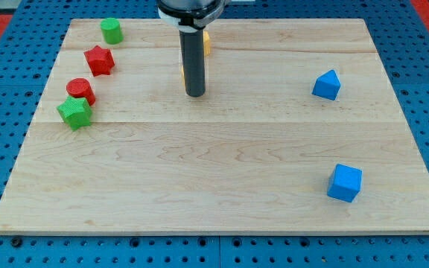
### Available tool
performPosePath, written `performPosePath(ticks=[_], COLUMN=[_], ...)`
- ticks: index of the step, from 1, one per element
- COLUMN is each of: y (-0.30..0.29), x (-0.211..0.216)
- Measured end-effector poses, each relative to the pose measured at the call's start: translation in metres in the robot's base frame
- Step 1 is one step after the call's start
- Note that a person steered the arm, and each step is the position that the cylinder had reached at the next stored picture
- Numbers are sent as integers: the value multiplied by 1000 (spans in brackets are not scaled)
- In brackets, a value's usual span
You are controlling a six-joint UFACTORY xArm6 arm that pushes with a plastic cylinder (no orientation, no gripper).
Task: Move the yellow heart to the bottom left of the yellow hexagon
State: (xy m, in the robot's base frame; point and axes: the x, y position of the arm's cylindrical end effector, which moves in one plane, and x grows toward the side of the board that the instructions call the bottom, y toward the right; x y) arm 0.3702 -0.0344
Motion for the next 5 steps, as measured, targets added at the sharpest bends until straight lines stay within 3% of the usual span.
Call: performPosePath(ticks=[2, 4, 5], y=[17, 213, 334], x=[-38, -64, -47])
